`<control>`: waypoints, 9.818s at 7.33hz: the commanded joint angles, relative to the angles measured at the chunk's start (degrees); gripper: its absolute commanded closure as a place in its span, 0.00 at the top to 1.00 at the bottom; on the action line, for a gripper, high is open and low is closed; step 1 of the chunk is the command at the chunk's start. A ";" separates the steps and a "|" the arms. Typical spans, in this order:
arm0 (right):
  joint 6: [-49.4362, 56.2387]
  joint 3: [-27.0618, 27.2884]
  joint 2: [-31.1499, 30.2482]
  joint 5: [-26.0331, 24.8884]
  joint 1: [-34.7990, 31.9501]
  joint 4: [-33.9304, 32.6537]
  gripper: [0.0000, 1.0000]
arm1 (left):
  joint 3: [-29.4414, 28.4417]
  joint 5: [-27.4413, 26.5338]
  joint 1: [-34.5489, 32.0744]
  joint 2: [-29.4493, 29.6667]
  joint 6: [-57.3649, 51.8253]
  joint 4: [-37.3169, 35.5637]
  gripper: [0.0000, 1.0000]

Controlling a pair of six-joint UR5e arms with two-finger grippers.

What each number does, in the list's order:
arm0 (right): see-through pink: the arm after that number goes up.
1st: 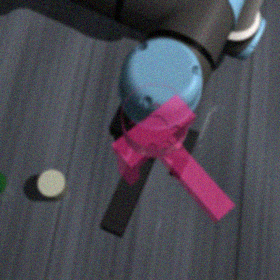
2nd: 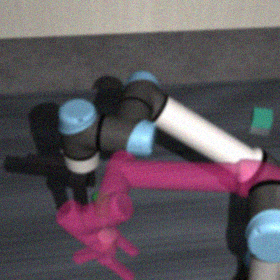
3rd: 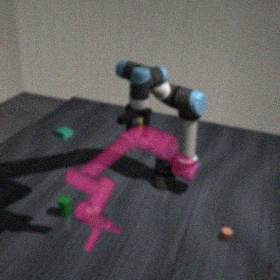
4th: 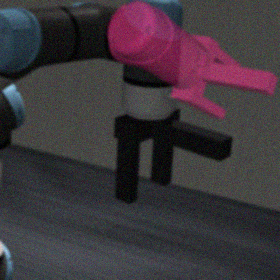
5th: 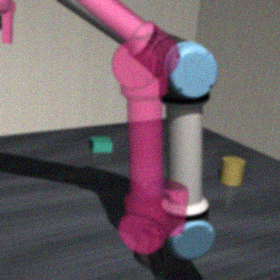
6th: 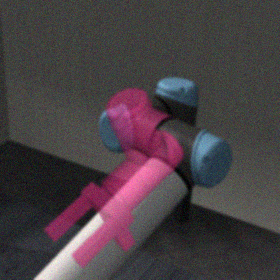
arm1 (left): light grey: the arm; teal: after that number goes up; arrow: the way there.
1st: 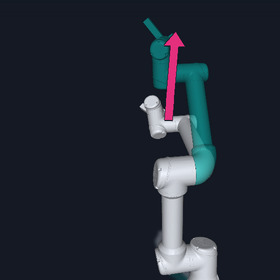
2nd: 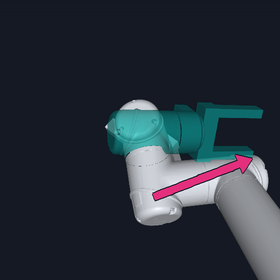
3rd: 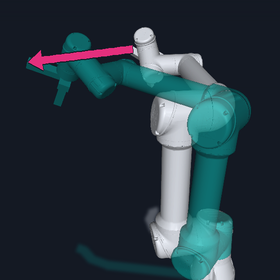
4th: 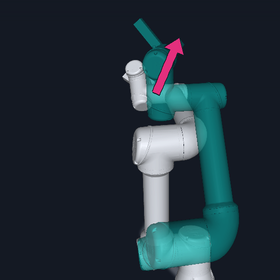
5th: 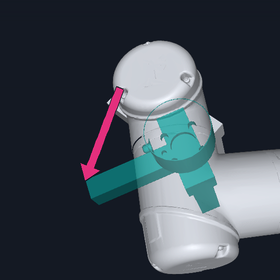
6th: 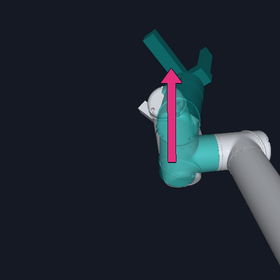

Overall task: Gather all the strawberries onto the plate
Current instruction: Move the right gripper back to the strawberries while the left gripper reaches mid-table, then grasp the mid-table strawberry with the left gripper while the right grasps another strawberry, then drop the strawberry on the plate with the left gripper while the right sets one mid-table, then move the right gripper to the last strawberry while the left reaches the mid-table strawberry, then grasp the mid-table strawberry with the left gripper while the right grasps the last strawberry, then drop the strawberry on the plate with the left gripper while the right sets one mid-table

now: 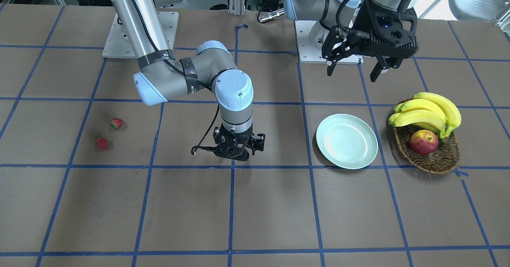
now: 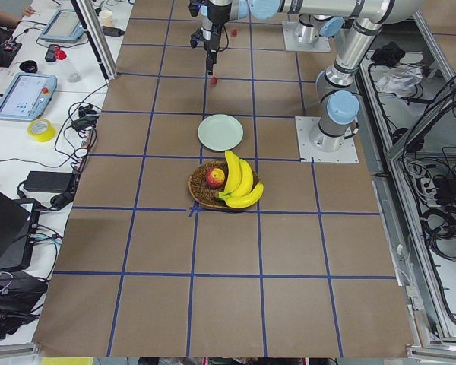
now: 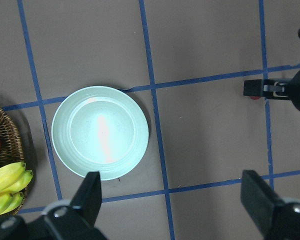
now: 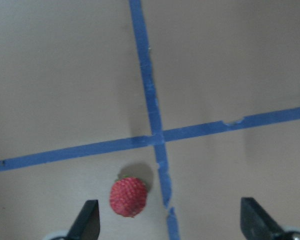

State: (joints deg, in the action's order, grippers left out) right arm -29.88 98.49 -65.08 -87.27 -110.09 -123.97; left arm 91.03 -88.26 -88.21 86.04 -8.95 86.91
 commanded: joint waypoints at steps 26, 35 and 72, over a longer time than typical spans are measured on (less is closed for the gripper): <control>-10.75 11.43 -3.79 5.18 -2.81 -10.60 0.13 | 14.68 -0.16 5.46 20.66 -4.01 -26.79 0.00; -16.93 -1.55 5.86 1.07 -10.25 -5.98 1.00 | 21.30 -0.95 9.02 20.93 -9.24 -30.84 0.72; -20.84 0.91 5.32 10.29 -7.69 -5.59 1.00 | 23.32 -3.68 11.30 18.82 -23.30 -35.50 0.74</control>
State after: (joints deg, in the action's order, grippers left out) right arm -50.72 99.59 -59.63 -75.12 -117.73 -129.55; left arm 114.48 -92.06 -76.91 105.23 -32.29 51.42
